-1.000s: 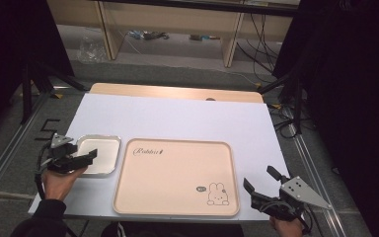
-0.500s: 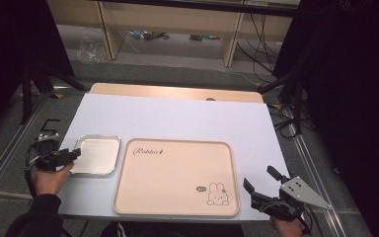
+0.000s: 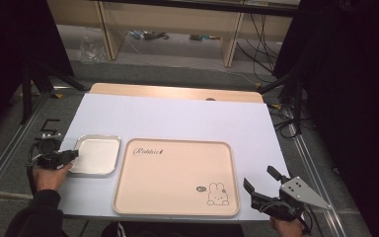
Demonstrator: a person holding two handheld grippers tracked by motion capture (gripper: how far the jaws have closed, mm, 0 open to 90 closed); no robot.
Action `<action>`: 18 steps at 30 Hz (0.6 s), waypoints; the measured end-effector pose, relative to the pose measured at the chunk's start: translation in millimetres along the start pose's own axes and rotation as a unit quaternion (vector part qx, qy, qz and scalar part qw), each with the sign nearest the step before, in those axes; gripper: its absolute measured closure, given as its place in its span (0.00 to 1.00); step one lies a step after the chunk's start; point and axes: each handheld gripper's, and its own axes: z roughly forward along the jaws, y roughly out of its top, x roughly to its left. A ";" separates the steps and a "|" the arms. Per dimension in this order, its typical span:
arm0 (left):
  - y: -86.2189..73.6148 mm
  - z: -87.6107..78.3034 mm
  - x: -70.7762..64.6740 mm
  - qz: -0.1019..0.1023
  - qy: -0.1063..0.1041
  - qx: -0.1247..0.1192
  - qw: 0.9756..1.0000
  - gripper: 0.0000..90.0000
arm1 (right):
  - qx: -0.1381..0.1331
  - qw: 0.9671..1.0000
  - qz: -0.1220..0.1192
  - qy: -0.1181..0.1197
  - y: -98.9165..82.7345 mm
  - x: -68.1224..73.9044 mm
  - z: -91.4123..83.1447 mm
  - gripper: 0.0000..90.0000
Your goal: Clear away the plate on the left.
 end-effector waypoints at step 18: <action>4.0 -5.7 -3.0 -0.034 -0.043 -0.059 0.997 0.98 | 0.011 1.000 -0.005 -0.007 0.8 0.2 -2.1 0.17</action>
